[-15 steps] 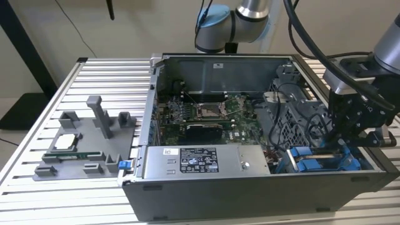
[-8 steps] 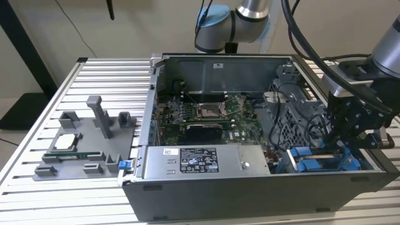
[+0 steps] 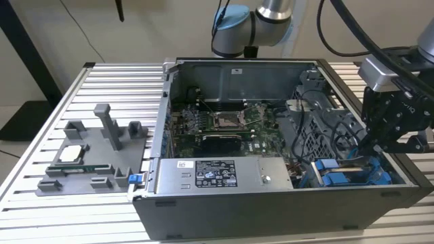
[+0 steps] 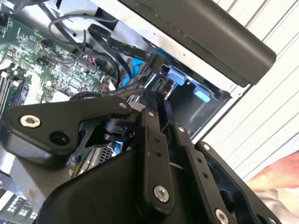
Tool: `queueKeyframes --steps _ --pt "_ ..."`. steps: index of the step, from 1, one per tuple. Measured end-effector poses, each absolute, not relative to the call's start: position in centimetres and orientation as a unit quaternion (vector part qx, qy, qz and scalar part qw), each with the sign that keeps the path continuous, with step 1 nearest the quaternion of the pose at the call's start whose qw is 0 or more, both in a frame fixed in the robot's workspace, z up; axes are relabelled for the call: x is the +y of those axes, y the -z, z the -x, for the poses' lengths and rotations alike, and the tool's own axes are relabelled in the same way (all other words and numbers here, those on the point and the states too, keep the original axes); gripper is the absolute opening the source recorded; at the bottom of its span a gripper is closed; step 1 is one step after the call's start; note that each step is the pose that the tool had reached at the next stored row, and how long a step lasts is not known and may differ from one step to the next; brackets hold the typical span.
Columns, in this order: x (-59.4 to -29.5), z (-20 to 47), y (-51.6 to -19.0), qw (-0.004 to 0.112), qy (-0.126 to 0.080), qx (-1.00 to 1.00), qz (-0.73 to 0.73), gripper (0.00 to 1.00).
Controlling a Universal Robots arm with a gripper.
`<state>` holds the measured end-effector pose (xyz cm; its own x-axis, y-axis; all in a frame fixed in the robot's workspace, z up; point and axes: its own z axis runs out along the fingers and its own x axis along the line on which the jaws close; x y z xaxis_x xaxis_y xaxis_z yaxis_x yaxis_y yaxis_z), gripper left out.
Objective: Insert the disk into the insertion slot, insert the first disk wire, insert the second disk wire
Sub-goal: 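Insert the first disk wire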
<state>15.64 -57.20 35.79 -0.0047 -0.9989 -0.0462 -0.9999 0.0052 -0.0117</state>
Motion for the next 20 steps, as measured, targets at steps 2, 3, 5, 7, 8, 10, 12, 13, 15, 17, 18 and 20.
queueKeyframes --steps 2,3,5,7,8,10,12,13,15,17,18,20 --pt "-57.2 -15.5 -35.6 0.026 -0.007 0.709 0.705 0.0" --pt "-57.2 -15.4 -35.6 0.029 -0.003 0.709 0.704 0.0" --pt "-57.2 -15.1 -35.5 0.035 0.003 0.709 0.704 0.0" --pt "-57.2 -15.0 -35.5 0.035 0.003 0.709 0.704 0.0" --pt "-57.2 -15.0 -35.5 0.036 0.003 0.709 0.704 0.0" --pt "-57.2 -15.0 -35.5 0.036 0.003 0.709 0.704 0.0" --pt "-57.2 -15.0 -35.5 0.035 0.003 0.709 0.704 1.0" --pt "-57.2 -15.0 -35.5 0.036 0.003 0.709 0.704 1.0" --pt "-57.2 -15.0 -35.8 0.035 0.004 0.709 0.704 1.0" --pt "-57.2 -15.0 -36.2 0.035 0.003 0.709 0.704 1.0" --pt "-57.2 -15.0 -36.4 0.035 0.003 0.709 0.704 1.0" --pt "-57.2 -15.0 -36.9 0.035 0.003 0.709 0.704 1.0"
